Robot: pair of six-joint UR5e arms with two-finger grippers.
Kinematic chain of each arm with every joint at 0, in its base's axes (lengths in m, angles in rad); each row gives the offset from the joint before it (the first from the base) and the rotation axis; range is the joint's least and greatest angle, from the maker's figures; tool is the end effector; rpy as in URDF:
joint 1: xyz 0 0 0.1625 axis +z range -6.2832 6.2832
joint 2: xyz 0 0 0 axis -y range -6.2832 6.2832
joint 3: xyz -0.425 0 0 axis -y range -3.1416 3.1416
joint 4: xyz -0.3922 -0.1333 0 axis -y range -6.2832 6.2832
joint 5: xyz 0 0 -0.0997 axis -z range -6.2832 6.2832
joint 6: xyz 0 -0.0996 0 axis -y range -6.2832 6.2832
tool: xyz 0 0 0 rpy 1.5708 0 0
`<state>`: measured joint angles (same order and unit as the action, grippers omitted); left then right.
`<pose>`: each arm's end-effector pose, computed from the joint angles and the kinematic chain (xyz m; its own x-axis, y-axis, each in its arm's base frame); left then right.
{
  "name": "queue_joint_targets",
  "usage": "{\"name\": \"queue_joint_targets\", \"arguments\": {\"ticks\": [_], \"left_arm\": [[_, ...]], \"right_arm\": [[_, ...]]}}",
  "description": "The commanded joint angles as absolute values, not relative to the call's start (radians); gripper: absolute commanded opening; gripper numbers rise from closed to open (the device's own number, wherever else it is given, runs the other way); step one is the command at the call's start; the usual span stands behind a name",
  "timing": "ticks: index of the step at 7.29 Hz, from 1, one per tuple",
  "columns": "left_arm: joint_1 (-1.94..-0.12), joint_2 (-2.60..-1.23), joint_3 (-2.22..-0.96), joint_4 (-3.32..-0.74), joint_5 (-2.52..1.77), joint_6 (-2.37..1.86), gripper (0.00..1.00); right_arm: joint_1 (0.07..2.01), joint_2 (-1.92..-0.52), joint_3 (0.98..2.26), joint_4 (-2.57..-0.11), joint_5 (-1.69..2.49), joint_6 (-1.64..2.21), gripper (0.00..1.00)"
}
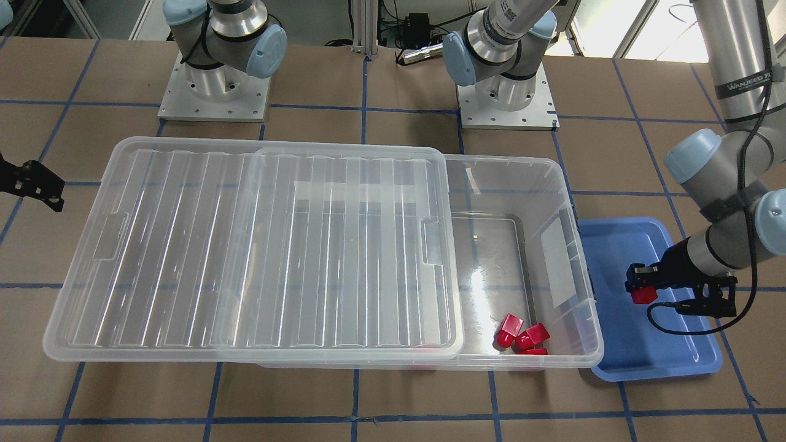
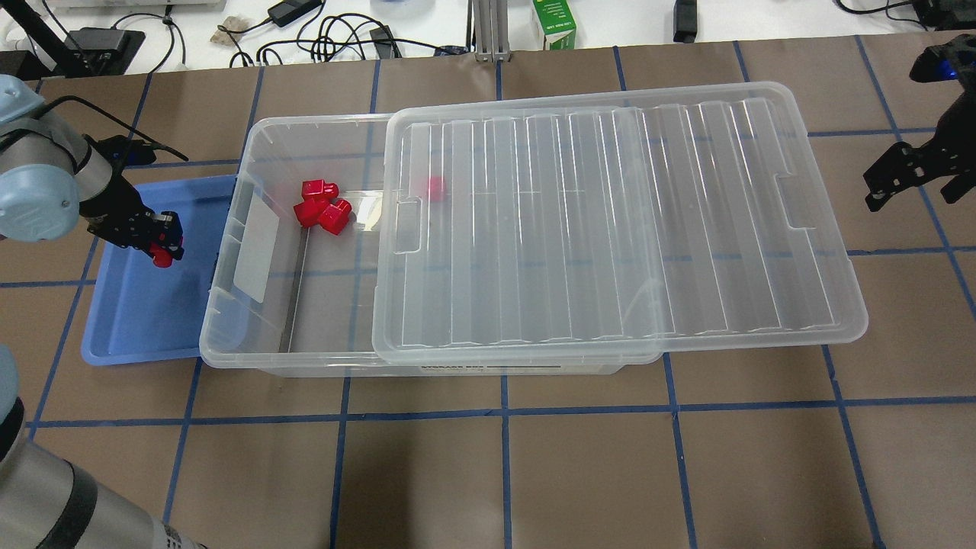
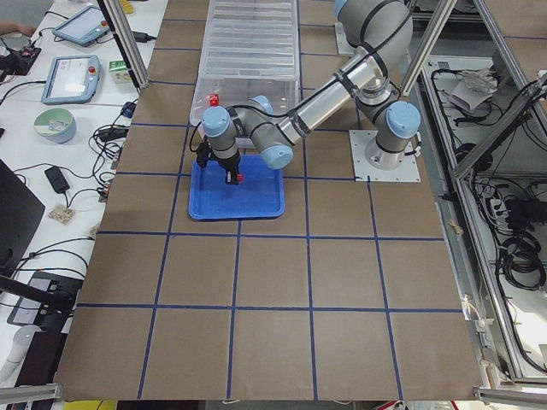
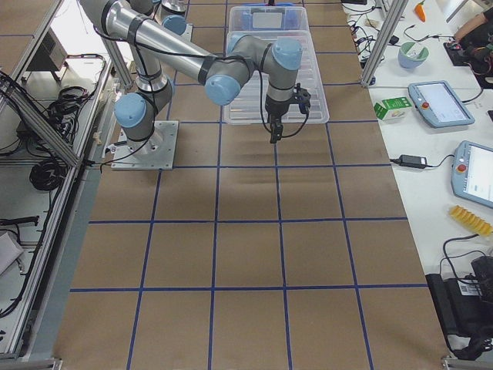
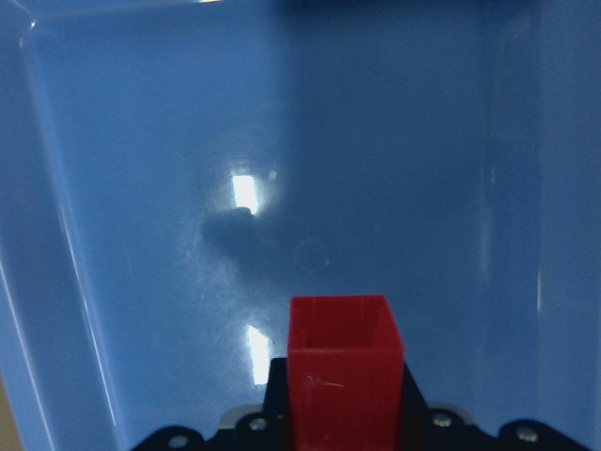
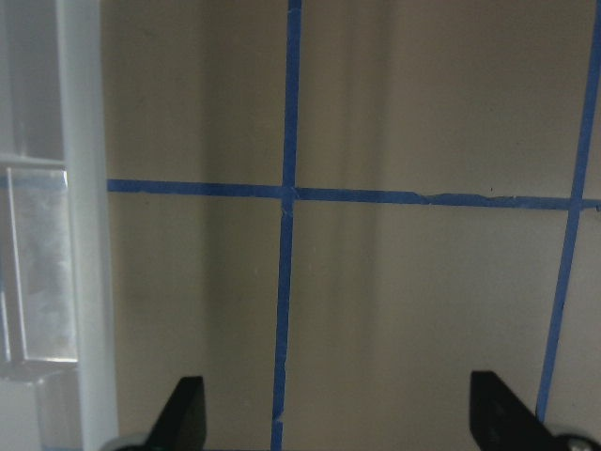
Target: Place red block in blue tray from box
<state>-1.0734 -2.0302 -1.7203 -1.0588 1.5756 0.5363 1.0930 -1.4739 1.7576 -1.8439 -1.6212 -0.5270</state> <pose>0.1694 -0.5905 0.2103 -0.9983 0.0371 0.0453 0.0409 0.9955 0.0856 -0.1235 -0.5174 0.3752 -0.9980 -0.0501 0.0382 -0.0488 0.9982 0.0345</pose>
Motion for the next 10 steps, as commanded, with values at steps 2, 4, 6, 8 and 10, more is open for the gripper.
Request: {"name": "queue_joint_targets", "arguments": {"ticks": [2, 4, 6, 8, 10], "left_arm": [[-1.078, -2.048, -1.704, -1.043, 1.58, 0.52, 1.0], [-1.106, -1.958, -1.588, -1.26, 1.572, 0.499, 1.0], [-1.185, -1.843, -1.406, -1.536, 1.52, 0.494, 1.0], [-1.326, -1.761, -1.367, -1.614, 1.525, 0.329, 1.0], [-1.515, -1.689, -1.371, -1.647, 1.523, 0.131, 1.0]], "right_arm": [[1.109, -1.468, 1.844, -1.934, -1.602, -0.477, 1.0], [1.188, -1.463, 1.83, -1.936, -1.601, -0.44, 1.0], [1.27, -1.463, 1.832, -1.936, -1.563, -0.367, 1.0], [1.368, -1.46, 1.832, -1.937, -1.563, -0.304, 1.0], [1.416, -1.457, 1.832, -1.94, -1.562, -0.246, 1.0]]}}
